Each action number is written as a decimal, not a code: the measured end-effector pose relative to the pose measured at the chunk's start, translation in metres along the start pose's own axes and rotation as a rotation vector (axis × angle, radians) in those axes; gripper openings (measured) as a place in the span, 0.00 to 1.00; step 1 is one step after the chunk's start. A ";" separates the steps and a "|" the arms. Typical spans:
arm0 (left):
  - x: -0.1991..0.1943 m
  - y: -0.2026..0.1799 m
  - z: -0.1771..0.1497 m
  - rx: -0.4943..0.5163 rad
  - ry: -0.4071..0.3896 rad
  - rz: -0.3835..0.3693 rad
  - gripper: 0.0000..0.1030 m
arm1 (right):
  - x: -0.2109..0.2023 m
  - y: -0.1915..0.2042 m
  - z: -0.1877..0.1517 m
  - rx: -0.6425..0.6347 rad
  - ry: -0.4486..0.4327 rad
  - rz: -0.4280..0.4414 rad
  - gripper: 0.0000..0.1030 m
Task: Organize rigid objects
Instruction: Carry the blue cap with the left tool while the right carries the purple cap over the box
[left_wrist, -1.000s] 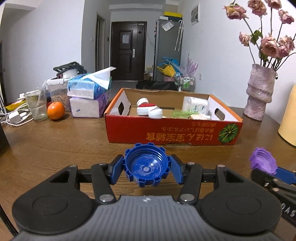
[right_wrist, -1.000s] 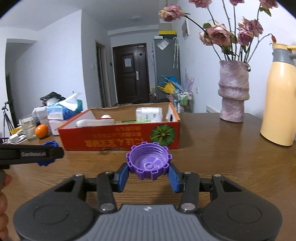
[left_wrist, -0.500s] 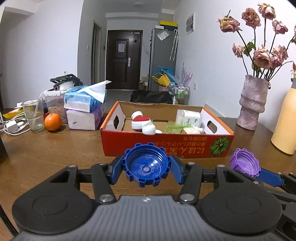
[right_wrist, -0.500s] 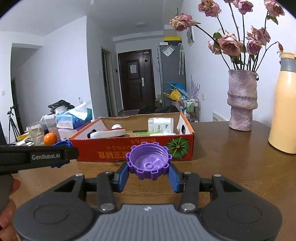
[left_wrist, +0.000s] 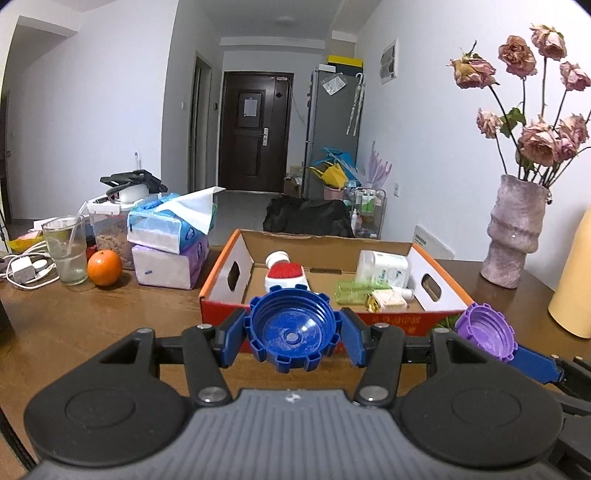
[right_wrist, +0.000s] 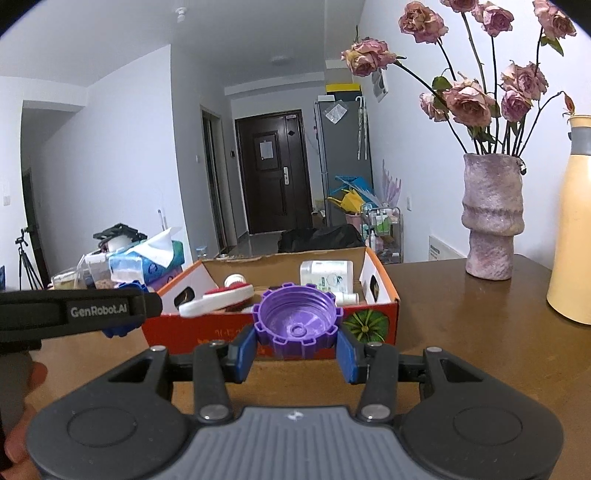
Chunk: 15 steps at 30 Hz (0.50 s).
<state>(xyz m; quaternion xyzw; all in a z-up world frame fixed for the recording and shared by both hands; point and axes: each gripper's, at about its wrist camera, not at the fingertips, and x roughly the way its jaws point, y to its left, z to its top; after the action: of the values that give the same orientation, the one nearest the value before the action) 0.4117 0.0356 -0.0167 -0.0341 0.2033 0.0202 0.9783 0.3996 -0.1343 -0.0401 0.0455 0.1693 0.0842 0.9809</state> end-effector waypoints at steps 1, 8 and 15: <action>0.002 0.000 0.002 0.000 -0.003 0.002 0.54 | 0.003 0.000 0.002 0.001 -0.004 0.001 0.44; 0.020 -0.001 0.011 -0.010 -0.012 0.019 0.54 | 0.027 -0.002 0.014 0.011 -0.016 0.012 0.44; 0.045 -0.003 0.021 -0.024 -0.011 0.029 0.54 | 0.049 -0.003 0.020 0.015 -0.020 0.014 0.44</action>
<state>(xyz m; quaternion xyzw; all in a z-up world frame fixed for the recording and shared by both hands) 0.4616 0.0353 -0.0152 -0.0426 0.1979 0.0372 0.9786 0.4521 -0.1301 -0.0377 0.0547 0.1600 0.0893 0.9816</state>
